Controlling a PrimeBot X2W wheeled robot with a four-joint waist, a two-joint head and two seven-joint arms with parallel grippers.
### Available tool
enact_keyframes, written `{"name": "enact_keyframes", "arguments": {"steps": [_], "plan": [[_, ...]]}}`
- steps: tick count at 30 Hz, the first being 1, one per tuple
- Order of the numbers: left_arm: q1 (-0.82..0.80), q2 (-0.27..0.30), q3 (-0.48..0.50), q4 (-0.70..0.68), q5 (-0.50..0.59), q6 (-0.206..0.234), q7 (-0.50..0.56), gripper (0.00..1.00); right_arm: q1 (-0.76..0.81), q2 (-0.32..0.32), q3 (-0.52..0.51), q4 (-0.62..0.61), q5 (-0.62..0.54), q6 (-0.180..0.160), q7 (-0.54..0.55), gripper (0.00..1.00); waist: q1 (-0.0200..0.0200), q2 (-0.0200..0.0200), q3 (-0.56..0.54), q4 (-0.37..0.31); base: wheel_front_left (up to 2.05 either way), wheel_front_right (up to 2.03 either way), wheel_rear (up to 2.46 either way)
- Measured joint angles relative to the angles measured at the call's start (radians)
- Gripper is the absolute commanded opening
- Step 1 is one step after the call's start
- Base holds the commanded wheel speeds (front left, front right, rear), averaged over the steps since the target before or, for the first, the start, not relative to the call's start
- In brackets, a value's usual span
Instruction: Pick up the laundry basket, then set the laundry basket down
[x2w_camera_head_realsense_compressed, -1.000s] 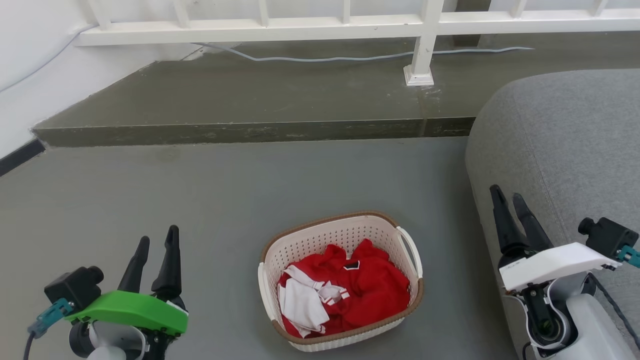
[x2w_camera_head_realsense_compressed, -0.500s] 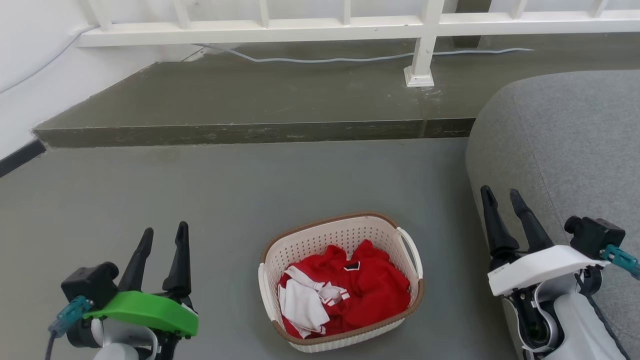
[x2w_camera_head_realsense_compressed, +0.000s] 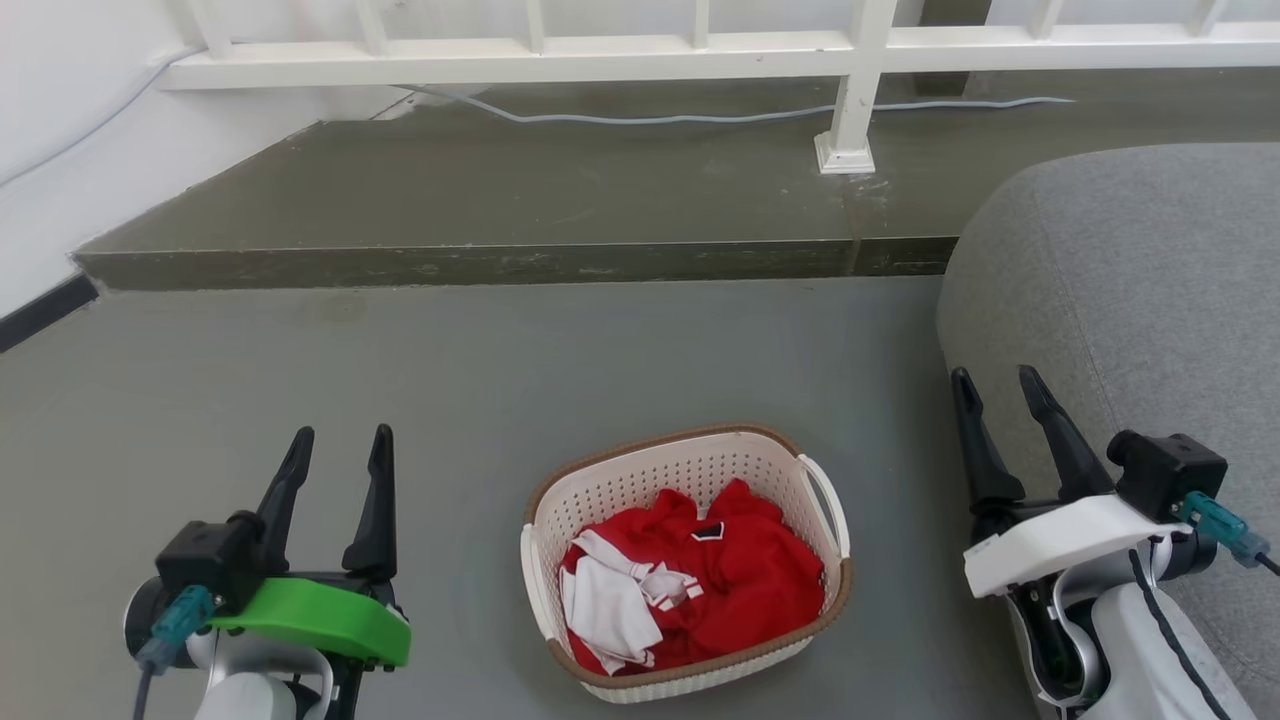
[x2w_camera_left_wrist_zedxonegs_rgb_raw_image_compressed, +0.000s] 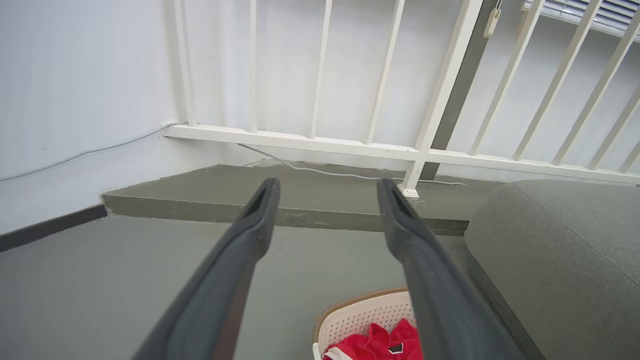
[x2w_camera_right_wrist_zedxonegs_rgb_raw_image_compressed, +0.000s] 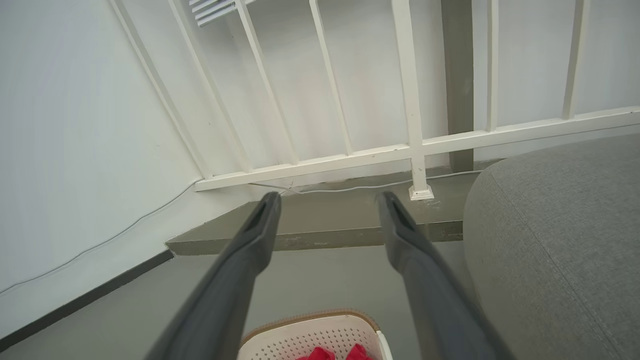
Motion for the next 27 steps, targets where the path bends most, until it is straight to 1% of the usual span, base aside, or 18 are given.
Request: {"name": "enact_keyframes", "arguments": {"steps": [3,5,12,27], "plan": [[0.000,-0.001,-0.002,-0.005,0.046,-0.001,-0.013,1.00,-0.002,0.001,0.000,-0.003,-0.041,0.000,-0.010,1.00,0.0000,0.0000,0.002,0.001,0.00,0.00,0.00],[0.000,-0.002,-0.003,-0.007,0.054,-0.001,-0.019,1.00,-0.002,0.003,0.000,-0.006,-0.061,0.000,-0.017,1.00,0.0000,0.0000,0.003,0.002,0.00,0.00,0.00],[0.000,-0.007,0.003,-0.008,0.077,-0.004,-0.019,1.00,-0.011,0.012,-0.010,-0.008,-0.070,0.000,-0.017,1.00,0.0000,0.0000,0.006,0.001,0.00,0.00,0.00],[0.000,-0.021,0.020,-0.008,0.079,-0.015,-0.019,1.00,-0.011,0.025,-0.032,-0.008,-0.080,0.006,-0.017,1.00,0.0000,0.0000,0.010,-0.004,0.00,0.00,0.00]]}}
